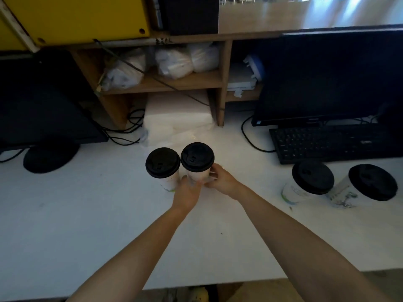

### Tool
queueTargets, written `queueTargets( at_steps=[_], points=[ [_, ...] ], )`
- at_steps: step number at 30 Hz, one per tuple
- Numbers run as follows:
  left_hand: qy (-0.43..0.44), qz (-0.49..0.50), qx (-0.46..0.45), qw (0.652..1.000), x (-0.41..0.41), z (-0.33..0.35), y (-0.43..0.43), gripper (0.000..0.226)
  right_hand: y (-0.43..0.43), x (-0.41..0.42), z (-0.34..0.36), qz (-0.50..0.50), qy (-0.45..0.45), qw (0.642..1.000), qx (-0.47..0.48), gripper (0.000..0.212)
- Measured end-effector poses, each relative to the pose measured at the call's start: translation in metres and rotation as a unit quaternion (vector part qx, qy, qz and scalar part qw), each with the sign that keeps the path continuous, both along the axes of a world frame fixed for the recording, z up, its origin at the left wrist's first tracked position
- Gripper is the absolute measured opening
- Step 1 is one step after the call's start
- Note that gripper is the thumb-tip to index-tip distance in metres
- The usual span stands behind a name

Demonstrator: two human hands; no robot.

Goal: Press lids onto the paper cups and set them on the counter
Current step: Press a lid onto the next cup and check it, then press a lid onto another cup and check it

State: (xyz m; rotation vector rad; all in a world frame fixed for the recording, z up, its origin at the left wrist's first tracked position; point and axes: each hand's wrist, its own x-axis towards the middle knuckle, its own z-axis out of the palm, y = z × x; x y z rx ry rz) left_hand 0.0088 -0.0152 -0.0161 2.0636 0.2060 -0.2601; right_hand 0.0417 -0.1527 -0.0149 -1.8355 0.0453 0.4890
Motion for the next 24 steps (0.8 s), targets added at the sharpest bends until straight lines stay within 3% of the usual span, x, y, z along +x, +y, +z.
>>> queueTargets(
  at_steps=[4,11,18,24],
  points=[
    [0.118,-0.041,0.079,0.989,-0.016,0.006,-0.005,0.047,-0.030,-0.023,0.014,-0.035,0.053,0.998,-0.016,0.055],
    [0.129,-0.152,0.057,0.978,-0.028,0.024,-0.063,0.044,-0.113,-0.100,0.022,-0.121,0.166,0.977,0.059,0.015],
    [0.076,-0.281,0.045,0.956,-0.019,0.032,-0.144,0.074,-0.196,-0.136,0.034,-0.170,0.170,0.966,-0.095,0.020],
    [0.027,-0.339,-0.032,0.940,0.000,0.034,-0.193,0.099,-0.228,-0.115,0.033,-0.195,0.070,0.957,-0.203,0.068]
  ],
)
